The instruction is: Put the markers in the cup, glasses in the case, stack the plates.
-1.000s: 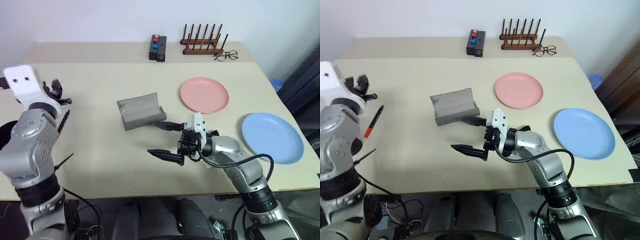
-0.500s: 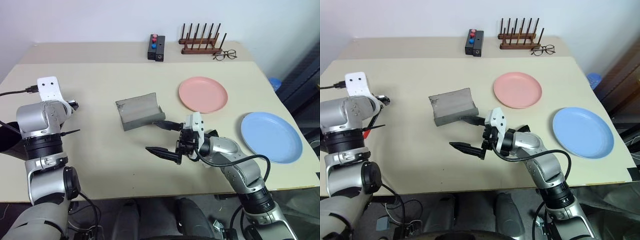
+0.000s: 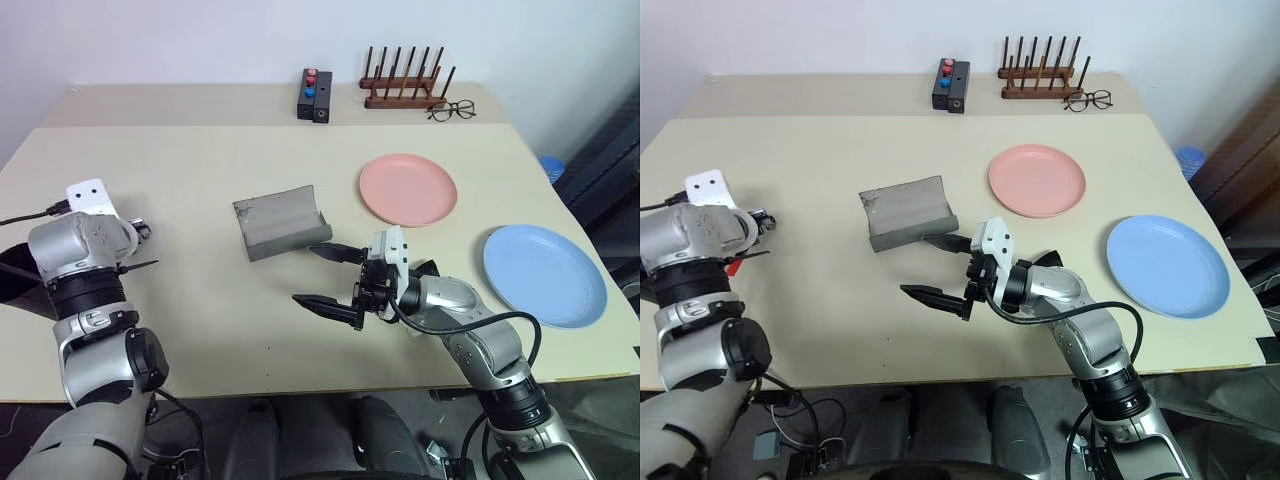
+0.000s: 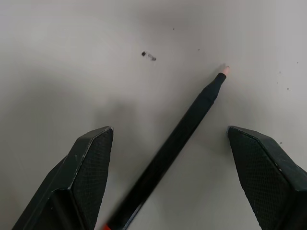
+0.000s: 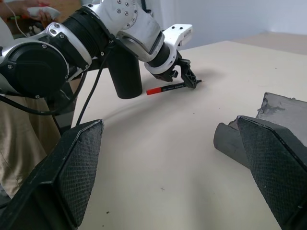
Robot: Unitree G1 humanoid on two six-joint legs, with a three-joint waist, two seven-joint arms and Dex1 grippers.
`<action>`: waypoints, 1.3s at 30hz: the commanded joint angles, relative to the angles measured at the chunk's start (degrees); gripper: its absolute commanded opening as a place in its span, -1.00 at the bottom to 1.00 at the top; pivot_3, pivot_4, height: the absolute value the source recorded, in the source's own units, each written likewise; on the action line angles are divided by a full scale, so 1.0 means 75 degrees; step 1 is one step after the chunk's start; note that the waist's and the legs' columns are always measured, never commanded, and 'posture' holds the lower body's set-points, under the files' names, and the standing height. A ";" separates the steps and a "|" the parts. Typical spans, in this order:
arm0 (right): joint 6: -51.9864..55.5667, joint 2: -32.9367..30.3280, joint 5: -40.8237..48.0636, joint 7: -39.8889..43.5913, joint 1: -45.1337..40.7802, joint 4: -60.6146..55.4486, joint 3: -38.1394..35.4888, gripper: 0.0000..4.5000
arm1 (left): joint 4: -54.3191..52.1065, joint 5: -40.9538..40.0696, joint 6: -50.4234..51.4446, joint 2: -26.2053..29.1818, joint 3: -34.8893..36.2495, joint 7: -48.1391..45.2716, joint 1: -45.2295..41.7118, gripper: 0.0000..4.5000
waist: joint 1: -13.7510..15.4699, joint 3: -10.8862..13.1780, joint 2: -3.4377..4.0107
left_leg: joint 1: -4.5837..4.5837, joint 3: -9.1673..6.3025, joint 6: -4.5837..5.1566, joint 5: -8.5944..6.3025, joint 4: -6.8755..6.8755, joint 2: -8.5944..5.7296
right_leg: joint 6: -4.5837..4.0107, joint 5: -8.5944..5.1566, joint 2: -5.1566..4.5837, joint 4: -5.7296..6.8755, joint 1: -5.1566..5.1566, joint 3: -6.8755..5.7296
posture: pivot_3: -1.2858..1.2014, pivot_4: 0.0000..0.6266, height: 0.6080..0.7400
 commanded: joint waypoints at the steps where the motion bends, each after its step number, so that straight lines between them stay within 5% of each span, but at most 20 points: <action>1: -0.0008 -0.0017 0.0087 0.0057 -0.0073 -0.0297 -0.0077 1.00 | -0.0361 -0.0082 0.0151 -0.0164 0.0384 0.0105 -0.0065 0.36 | 0.0000 0.0000 0.0000 | 0.0000 0.0000 0.0000 0.0000 0.0000 0.0000 | 0.0002 0.0001 -0.0001 0.0000 0.0001 0.0000 | 0.03 -0.52 1.00; 7: 0.0041 -0.0045 0.0095 0.0076 -0.0078 -0.0319 -0.0099 1.00 | -0.0647 -0.0046 0.0218 -0.0411 0.0574 0.0194 -0.0011 -0.92 | -0.0001 0.0000 0.0000 | 0.0002 0.0000 -0.0002 0.0001 0.0001 -0.0001 | 0.0004 0.0002 -0.0001 0.0001 0.0003 0.0000 | 0.03 -0.52 1.00; 8: 0.0051 -0.0048 0.0095 0.0077 -0.0077 -0.0324 -0.0102 1.00 | -0.0693 -0.0069 0.0232 -0.0466 0.0592 0.0181 -0.0013 -0.98 | 0.0001 0.0000 0.0000 | 0.0002 0.0000 -0.0003 0.0001 0.0001 -0.0001 | 0.0004 0.0002 -0.0001 0.0000 0.0003 0.0000 | 0.03 -0.52 1.00; 14: 0.0111 -0.0083 0.0112 0.0072 -0.0071 -0.0350 -0.0133 1.00 | -0.1473 -0.0668 -0.0359 -0.0839 0.0373 -0.0753 -0.0019 -0.98 | 0.0029 0.0000 0.0000 | 0.0001 0.0000 -0.0004 0.0002 0.0002 -0.0002 | 0.0004 0.0002 -0.0002 -0.0001 0.0005 -0.0001 | 0.03 -0.52 1.00; 20: -0.0250 -0.0020 -0.0157 -0.0152 -0.0344 -0.0081 -0.0357 1.00 | -0.3804 -0.1225 -0.3088 -0.0906 -0.0427 -0.2563 0.0745 -0.98 | -0.0033 0.0001 0.0000 | -0.0002 0.0002 -0.0005 0.0003 -0.0005 -0.0001 | 0.0003 0.0003 -0.0003 -0.0005 0.0000 0.0001 | 0.03 -0.52 1.00; 25: -0.0143 0.0098 0.0305 -0.0181 -0.0725 -0.0155 -0.0745 1.00 | -0.5037 -0.0577 -0.5121 -0.0513 -0.0679 -0.2665 0.1640 -0.98 | -0.0024 0.0002 0.0003 | 0.0002 0.0008 -0.0005 0.0003 -0.0011 0.0001 | 0.0002 0.0003 -0.0003 -0.0003 -0.0004 0.0006 | 0.03 -0.52 1.00; 33: -0.0060 -0.0190 0.0416 0.0412 -0.1244 -0.0220 -0.0667 1.00 | -0.6663 -0.0364 -0.6184 -0.0024 0.0504 -0.2349 0.3232 -0.98 | -0.0008 0.0002 0.0004 | -0.0001 0.0007 -0.0004 0.0002 -0.0002 0.0000 | 0.0000 0.0002 -0.0005 -0.0012 0.0007 0.0005 | 0.03 -0.52 1.00; 39: -0.0285 -0.0217 0.0151 0.0839 -0.1186 0.0080 -0.0391 1.00 | -0.7563 -0.0411 -0.6122 -0.0419 0.1185 -0.2029 0.4785 -0.98 | 0.0000 0.0002 0.0003 | 0.0001 0.0007 -0.0003 0.0002 0.0001 -0.0001 | -0.0008 -0.0002 -0.0008 -0.0018 0.0012 0.0004 | 0.03 -0.52 1.00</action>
